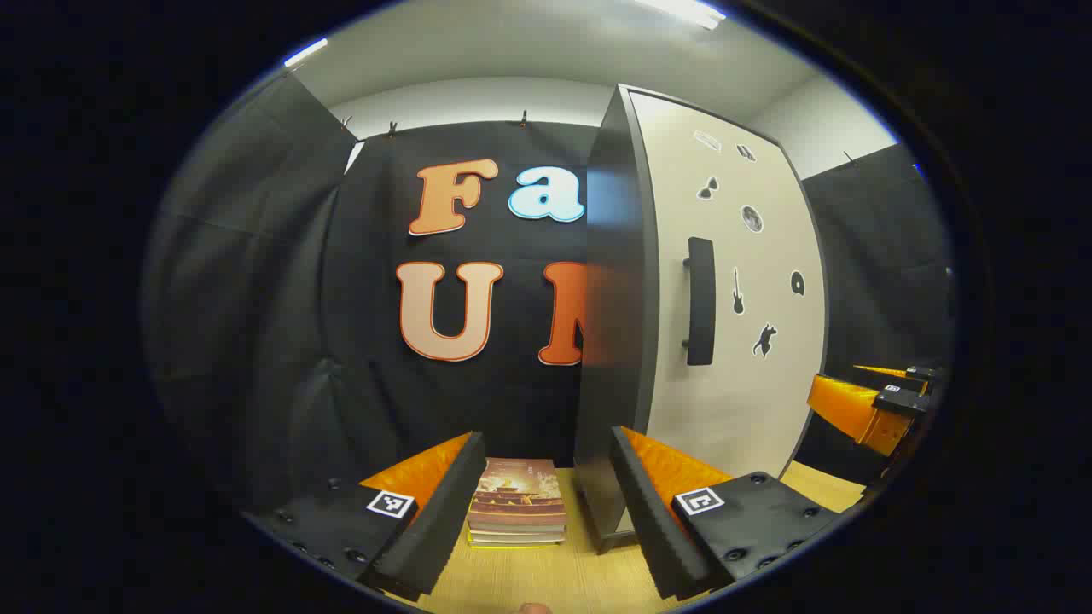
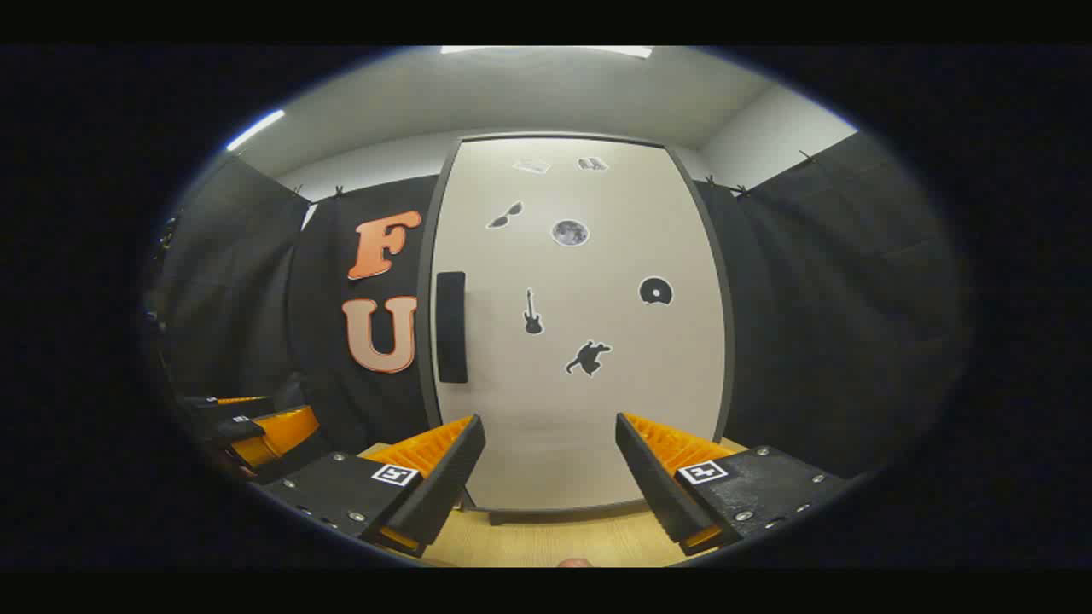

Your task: Open the cabinet door with the right hand, grasp the bottle in the cabinet with the left hand and place it on the coaster, then close the cabinet door with the right hand.

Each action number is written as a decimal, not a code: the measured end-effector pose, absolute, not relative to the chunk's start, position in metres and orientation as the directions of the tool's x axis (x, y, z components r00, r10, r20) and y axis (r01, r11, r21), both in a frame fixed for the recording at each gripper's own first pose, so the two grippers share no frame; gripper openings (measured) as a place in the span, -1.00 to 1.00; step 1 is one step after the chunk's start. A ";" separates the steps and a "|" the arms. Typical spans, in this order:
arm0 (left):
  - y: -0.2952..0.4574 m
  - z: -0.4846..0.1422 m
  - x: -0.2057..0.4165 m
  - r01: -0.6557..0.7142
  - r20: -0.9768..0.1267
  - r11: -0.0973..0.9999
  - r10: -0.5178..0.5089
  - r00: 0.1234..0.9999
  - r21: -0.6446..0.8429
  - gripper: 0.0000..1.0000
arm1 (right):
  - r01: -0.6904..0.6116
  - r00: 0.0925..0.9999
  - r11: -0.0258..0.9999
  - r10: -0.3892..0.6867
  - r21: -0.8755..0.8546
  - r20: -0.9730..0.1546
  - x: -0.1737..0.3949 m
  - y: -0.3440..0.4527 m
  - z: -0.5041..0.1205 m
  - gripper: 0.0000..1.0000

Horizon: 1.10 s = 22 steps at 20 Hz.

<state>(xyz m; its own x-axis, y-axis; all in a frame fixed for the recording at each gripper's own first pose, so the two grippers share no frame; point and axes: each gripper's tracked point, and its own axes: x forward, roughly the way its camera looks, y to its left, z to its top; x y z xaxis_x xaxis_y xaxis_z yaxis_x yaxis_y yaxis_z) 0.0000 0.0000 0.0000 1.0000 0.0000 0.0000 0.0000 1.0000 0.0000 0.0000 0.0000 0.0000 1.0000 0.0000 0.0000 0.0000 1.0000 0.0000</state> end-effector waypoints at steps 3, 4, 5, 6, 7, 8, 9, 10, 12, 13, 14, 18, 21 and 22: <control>-0.002 -0.002 0.003 0.004 -0.003 1.000 -0.004 1.000 -0.006 0.93 | 0.014 1.000 1.000 -0.014 -0.027 0.000 0.001 -0.002 0.000 0.89; -0.003 -0.004 0.004 0.004 -0.009 1.000 -0.004 1.000 -0.017 0.89 | 0.017 1.000 0.999 -0.017 -0.041 0.003 0.001 -0.003 0.000 0.89; -0.002 -0.005 0.005 0.003 -0.014 1.000 -0.003 1.000 -0.028 0.90 | 0.014 1.000 0.998 -0.014 -0.053 0.005 0.000 -0.002 0.002 0.89; -0.002 -0.007 0.006 0.003 -0.018 0.999 -0.004 1.000 -0.035 0.89 | 0.009 1.000 0.998 -0.008 -0.064 0.010 0.000 -0.001 0.003 0.89; -0.001 -0.008 0.006 -0.001 -0.025 0.999 0.000 1.000 -0.036 0.91 | 0.008 1.000 0.997 -0.007 -0.075 0.014 0.001 0.000 0.004 0.89; 0.001 -0.010 0.006 -0.006 -0.031 0.999 0.005 1.000 -0.032 0.91 | 0.009 1.000 0.996 -0.007 -0.083 0.020 0.002 0.001 0.005 0.89; 0.002 -0.010 0.007 -0.009 -0.033 1.000 0.009 0.999 -0.026 0.91 | 0.008 1.000 0.996 -0.006 -0.089 0.023 0.003 0.002 0.006 0.89; 0.004 -0.011 0.006 -0.015 -0.034 1.000 0.014 0.999 -0.019 0.92 | 0.005 1.000 0.996 -0.002 -0.090 0.025 0.003 0.003 0.006 0.89; 0.008 -0.011 0.007 -0.027 -0.038 1.000 0.027 0.999 -0.009 0.91 | -0.006 1.000 0.996 0.008 -0.085 0.018 0.004 0.006 0.003 0.89; 0.008 -0.012 0.008 -0.029 -0.042 1.000 0.028 0.999 -0.008 0.94 | -0.011 1.000 0.996 0.012 -0.083 0.015 0.004 0.008 0.002 0.89; 0.010 -0.014 0.007 -0.032 -0.047 0.999 0.032 0.998 -0.010 0.92 | -0.014 1.000 0.996 0.016 -0.083 0.012 0.004 0.009 0.001 0.89; 0.011 -0.011 0.006 -0.034 -0.047 0.999 0.033 0.998 -0.023 0.94 | -0.032 0.999 0.995 0.033 -0.092 0.014 0.010 0.016 0.004 0.89; 0.015 -0.010 0.006 -0.046 -0.046 0.999 0.045 0.998 -0.012 0.94 | -0.051 0.999 0.995 0.051 -0.091 -0.001 0.019 0.026 0.004 0.89; 0.017 -0.010 0.004 -0.051 -0.044 0.999 0.050 0.998 -0.009 0.91 | -0.060 0.998 0.994 0.059 -0.090 -0.010 0.023 0.030 0.003 0.89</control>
<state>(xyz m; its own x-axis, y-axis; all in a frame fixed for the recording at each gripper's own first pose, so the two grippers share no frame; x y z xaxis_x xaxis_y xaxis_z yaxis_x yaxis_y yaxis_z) 0.0039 0.0168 -0.0104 0.9978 0.0503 -0.0438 -0.0507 0.9987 -0.0085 0.0229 0.0297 0.0029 0.9982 0.0589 -0.0102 -0.0596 0.9942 -0.0897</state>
